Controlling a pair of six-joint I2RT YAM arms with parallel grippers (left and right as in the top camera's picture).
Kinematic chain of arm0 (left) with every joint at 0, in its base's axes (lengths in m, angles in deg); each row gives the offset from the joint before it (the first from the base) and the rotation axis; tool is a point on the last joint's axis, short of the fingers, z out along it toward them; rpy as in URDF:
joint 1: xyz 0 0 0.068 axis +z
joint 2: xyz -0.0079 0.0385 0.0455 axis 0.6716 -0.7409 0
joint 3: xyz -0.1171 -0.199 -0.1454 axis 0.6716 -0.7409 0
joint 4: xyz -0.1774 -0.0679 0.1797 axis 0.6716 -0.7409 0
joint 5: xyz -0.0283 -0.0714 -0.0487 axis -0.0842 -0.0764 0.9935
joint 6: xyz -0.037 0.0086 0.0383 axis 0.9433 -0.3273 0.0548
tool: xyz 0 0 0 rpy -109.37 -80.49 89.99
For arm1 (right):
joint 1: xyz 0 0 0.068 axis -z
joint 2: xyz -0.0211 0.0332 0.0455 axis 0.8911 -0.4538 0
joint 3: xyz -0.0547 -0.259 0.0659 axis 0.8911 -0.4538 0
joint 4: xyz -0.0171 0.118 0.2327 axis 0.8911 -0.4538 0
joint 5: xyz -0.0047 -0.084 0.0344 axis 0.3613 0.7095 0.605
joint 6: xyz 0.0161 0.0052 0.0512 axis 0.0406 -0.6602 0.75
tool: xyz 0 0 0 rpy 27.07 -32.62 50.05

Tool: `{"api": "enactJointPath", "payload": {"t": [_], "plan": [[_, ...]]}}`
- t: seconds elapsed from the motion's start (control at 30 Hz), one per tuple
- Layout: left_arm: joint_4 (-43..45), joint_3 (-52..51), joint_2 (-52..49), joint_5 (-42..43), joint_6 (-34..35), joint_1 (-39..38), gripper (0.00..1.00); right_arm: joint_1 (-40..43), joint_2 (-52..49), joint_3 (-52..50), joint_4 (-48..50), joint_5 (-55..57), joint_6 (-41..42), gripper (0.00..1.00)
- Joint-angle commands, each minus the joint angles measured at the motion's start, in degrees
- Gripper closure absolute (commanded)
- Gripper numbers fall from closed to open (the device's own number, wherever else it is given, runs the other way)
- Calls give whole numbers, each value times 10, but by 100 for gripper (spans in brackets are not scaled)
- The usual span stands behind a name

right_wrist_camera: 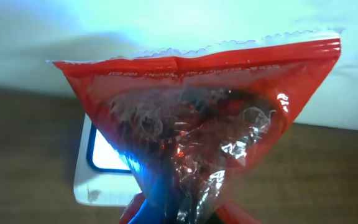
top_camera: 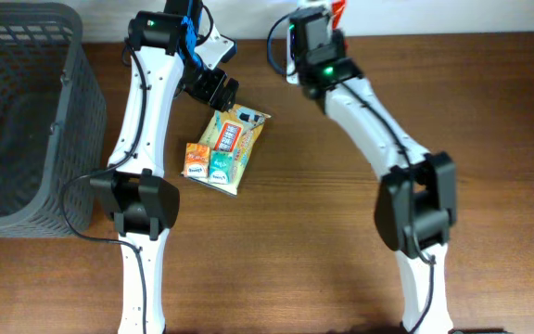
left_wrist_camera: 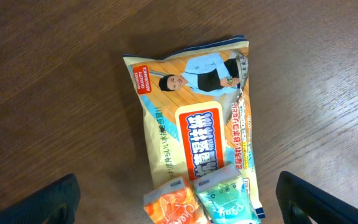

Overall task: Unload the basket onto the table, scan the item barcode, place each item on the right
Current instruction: 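Carry the red bag right and drop it at the table's right edge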

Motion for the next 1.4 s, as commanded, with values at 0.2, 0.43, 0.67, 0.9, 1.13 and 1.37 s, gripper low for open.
{"api": "enactJointPath", "payload": {"t": [0.2, 0.43, 0.67, 0.9, 1.13, 1.37], "plan": [[0, 11, 24, 2, 3, 0, 1, -16, -29, 10, 11, 44, -57, 96], [0, 11, 24, 2, 3, 0, 1, -16, -29, 10, 4, 44, -57, 96], [0, 11, 24, 2, 3, 0, 1, -19, -26, 11, 0, 74, -57, 96], [0, 11, 24, 2, 3, 0, 1, -6, 8, 16, -5, 187, -57, 96], [0, 11, 24, 2, 3, 0, 1, 87, 71, 21, -147, 223, 4, 96], [0, 11, 24, 2, 3, 0, 1, 299, 76, 21, -389, 18, 156, 96]]}}
